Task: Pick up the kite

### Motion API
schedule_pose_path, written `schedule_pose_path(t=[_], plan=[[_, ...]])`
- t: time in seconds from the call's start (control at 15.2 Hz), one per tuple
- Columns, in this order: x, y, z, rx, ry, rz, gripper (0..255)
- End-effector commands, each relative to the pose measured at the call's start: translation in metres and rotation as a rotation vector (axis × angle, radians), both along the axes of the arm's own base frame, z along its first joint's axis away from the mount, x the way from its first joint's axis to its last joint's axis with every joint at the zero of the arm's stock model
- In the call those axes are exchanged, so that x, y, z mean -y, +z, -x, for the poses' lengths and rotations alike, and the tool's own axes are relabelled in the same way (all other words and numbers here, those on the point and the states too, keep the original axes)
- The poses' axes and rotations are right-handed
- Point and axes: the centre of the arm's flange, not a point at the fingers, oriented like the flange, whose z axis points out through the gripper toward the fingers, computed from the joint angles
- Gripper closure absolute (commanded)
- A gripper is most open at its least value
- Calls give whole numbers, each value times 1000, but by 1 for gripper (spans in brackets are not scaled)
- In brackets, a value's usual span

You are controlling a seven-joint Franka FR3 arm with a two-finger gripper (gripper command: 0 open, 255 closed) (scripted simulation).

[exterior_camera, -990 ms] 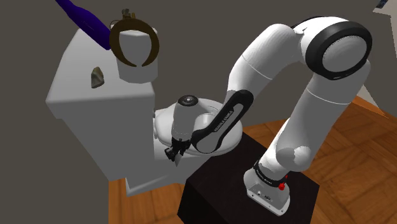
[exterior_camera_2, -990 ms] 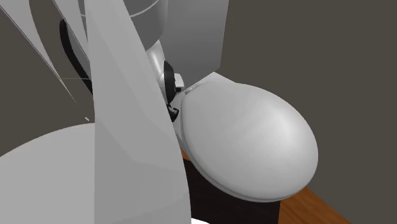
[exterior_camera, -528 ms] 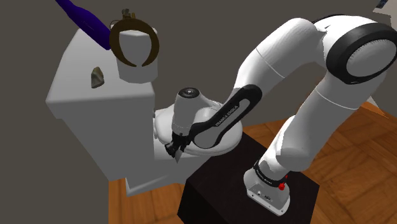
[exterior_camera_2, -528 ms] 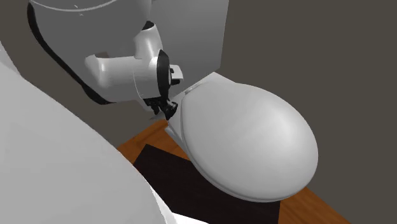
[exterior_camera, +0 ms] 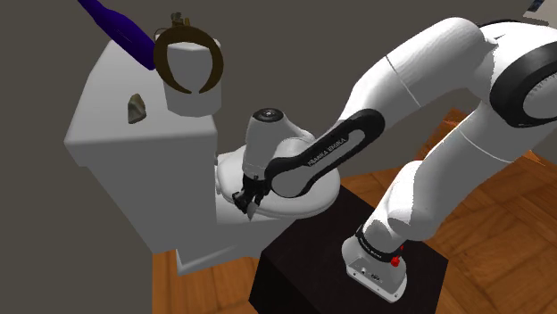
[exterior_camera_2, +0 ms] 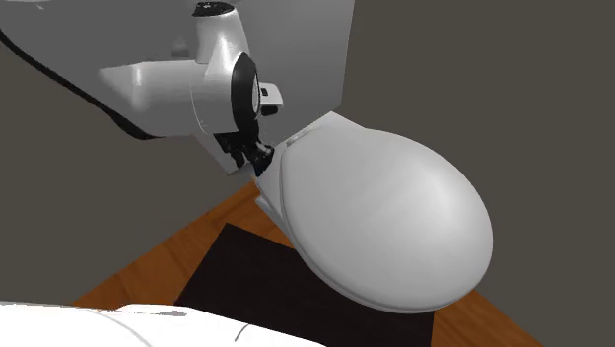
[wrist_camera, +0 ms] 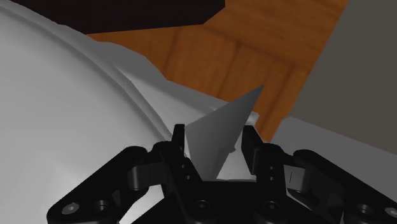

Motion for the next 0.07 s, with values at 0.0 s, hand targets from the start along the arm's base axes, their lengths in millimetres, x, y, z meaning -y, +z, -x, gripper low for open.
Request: schedule_pose_path(t=[0.0], plan=[[0, 3, 1, -1, 0, 0, 255]])
